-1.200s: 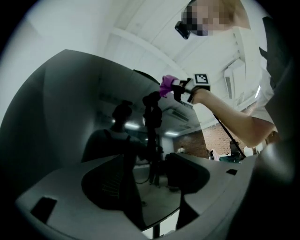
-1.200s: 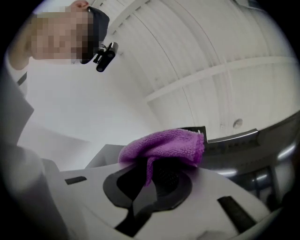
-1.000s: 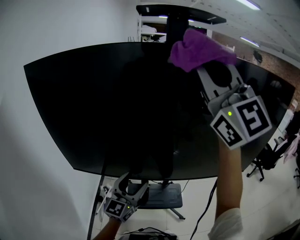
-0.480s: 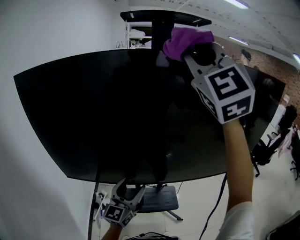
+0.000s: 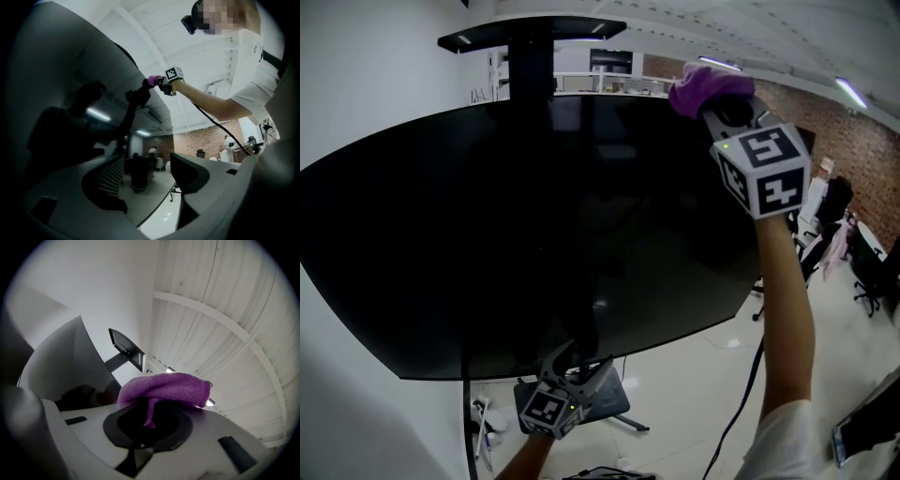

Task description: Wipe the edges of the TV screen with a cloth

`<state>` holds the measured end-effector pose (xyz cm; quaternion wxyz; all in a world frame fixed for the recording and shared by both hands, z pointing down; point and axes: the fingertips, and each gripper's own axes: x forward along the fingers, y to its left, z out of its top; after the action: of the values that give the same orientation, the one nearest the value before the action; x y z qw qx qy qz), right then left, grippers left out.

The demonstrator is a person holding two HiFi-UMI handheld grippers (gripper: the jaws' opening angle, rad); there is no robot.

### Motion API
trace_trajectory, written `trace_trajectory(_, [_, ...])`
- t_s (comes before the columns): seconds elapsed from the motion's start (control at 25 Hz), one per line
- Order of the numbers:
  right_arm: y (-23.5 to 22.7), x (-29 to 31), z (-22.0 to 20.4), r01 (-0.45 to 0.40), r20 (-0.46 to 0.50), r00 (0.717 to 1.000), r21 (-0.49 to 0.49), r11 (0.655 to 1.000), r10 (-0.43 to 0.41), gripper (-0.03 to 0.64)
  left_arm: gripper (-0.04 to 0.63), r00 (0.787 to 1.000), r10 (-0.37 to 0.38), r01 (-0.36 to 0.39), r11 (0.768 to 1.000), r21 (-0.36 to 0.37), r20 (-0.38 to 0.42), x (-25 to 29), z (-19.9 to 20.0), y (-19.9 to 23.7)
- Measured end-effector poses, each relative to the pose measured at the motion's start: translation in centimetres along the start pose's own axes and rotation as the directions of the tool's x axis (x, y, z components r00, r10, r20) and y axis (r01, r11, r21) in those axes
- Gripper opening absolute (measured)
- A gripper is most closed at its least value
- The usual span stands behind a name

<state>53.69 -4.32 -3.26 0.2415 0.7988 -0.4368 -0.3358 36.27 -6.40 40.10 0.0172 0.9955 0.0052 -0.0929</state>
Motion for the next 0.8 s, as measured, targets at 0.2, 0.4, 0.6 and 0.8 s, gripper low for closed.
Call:
trace_trajectory(0.2, [-7.1,-0.6,-6.5,0.106,-0.115,0.988,-0.011,0.994,-0.107,0.051,0.287,0.986,-0.168,0.169,0.985,-0.032,0.015,7.0,-0.3,-4.5])
trace_trajectory(0.4, [-14.7,-2.5,-13.4,0.192,-0.207,0.96,0.006,0.981,-0.186,0.051,0.287,0.952,-0.304,0.305,0.952,-0.025,0.021,13.2,-1.8,-10.4])
trace_trajectory(0.6, [-22.0,-4.6,-20.8,0.258,-0.298,0.927,0.061,0.964,-0.229,0.051,0.287,0.899,-0.436,0.437,0.898,-0.051,0.034,18.4,-2.1,-16.8])
trace_trajectory(0.8, [-27.2,-7.1,-26.6,0.341,-0.3,0.914,0.206,0.917,-0.272,0.051,0.287,0.849,-0.527,0.528,0.848,-0.054,0.031,21.4,-3.7,-22.0])
